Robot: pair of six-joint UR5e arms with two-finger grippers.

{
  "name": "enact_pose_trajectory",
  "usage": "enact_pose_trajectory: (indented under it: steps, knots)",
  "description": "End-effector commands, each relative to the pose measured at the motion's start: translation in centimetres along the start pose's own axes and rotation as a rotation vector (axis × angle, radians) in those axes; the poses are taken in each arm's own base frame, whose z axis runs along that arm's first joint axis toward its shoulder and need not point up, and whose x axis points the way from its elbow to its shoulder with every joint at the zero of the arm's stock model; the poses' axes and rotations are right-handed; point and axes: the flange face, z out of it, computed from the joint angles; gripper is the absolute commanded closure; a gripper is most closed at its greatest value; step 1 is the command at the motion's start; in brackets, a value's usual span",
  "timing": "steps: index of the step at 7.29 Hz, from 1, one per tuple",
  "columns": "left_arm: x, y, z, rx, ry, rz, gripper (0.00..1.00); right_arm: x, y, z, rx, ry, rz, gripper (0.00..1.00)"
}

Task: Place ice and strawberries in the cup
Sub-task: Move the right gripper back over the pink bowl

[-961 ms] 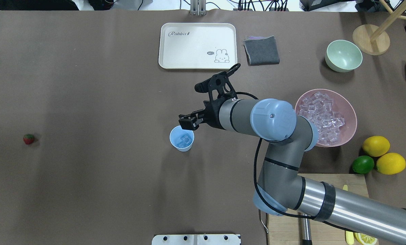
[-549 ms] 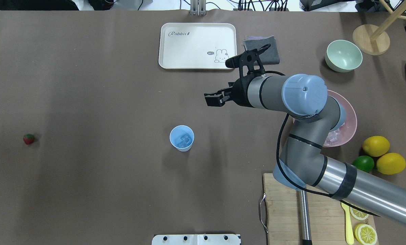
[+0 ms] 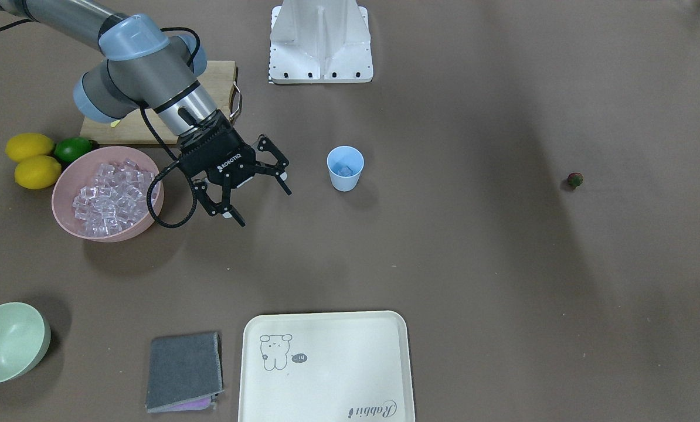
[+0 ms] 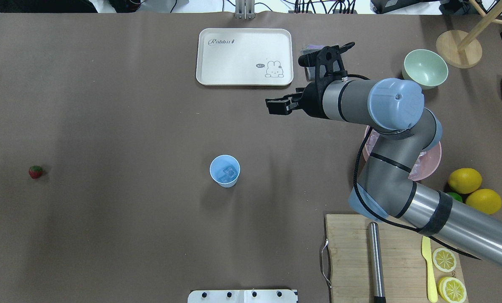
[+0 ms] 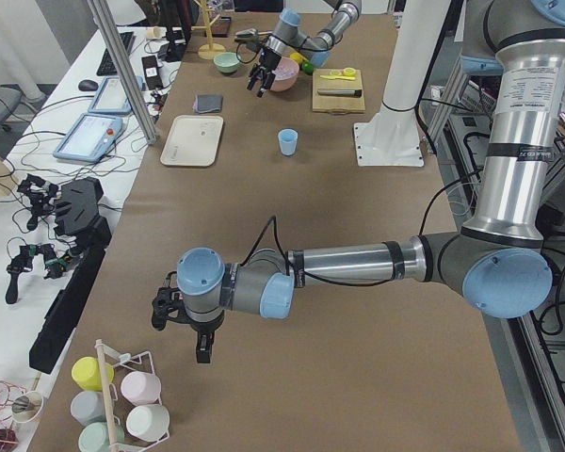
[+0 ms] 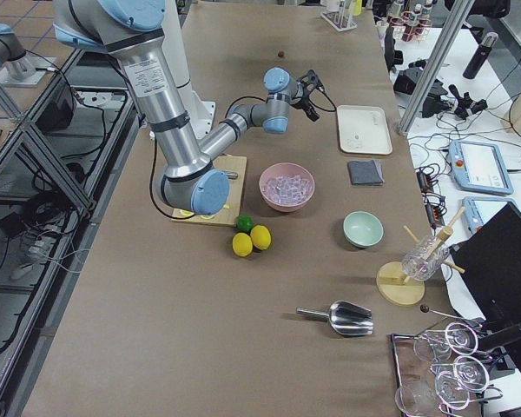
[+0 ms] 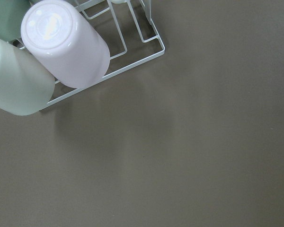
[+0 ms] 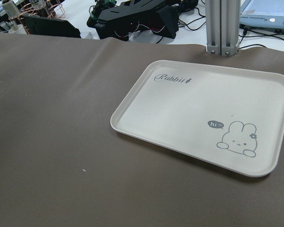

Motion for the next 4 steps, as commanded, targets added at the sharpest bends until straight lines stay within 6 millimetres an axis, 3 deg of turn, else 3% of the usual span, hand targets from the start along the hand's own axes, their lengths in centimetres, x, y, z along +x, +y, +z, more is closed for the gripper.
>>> enact_pose_trajectory:
  steps: [1, 2, 4]
  knots:
    - [0.0, 0.0, 0.0, 0.003, 0.001, 0.004, 0.02, 0.5, 0.1, -0.2, 0.017, -0.016, 0.103, 0.01]
    - [0.1, 0.0, -0.1, 0.004, 0.001, 0.005, 0.02, 3.0, -0.8, -0.2, -0.009, 0.000, 0.043, 0.01]
    - [0.2, -0.1, -0.2, 0.019, 0.003, 0.016, 0.02, 10.8, -5.5, -4.2, -0.141, -0.026, 0.012, 0.01]
